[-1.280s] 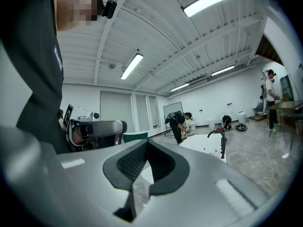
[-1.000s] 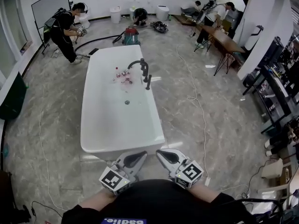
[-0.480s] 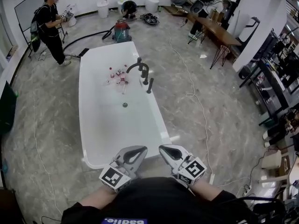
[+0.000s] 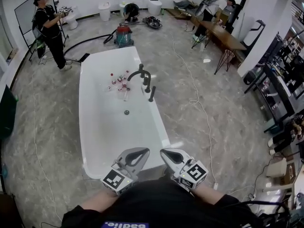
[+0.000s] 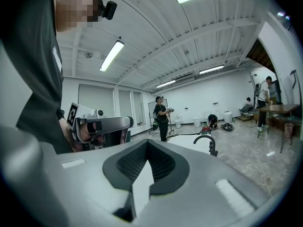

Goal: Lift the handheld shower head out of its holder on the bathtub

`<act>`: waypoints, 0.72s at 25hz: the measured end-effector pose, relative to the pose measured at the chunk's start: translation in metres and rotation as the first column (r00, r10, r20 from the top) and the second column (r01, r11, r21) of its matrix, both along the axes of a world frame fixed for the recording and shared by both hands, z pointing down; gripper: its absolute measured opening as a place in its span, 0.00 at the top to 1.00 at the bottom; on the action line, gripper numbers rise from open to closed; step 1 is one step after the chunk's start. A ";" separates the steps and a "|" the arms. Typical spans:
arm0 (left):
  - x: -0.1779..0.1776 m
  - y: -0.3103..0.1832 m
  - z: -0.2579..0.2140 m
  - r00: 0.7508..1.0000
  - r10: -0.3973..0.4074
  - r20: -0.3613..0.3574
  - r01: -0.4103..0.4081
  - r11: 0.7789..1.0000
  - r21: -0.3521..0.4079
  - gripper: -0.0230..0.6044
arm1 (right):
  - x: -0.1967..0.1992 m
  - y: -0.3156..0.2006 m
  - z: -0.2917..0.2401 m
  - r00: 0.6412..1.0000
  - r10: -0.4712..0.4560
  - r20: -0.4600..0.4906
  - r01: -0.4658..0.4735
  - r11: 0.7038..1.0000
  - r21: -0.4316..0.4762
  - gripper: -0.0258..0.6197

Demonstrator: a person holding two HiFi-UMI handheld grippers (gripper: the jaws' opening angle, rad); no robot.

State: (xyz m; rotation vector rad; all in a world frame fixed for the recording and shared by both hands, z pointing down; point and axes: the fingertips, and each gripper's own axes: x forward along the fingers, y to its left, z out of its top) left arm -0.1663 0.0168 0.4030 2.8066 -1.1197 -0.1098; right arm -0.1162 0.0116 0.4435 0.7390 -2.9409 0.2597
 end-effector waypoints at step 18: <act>0.073 -0.080 0.003 0.984 -0.170 0.056 0.172 0.985 -0.033 0.96 | 0.076 -0.079 -0.006 0.989 -0.135 0.053 0.135 0.991 0.003 0.96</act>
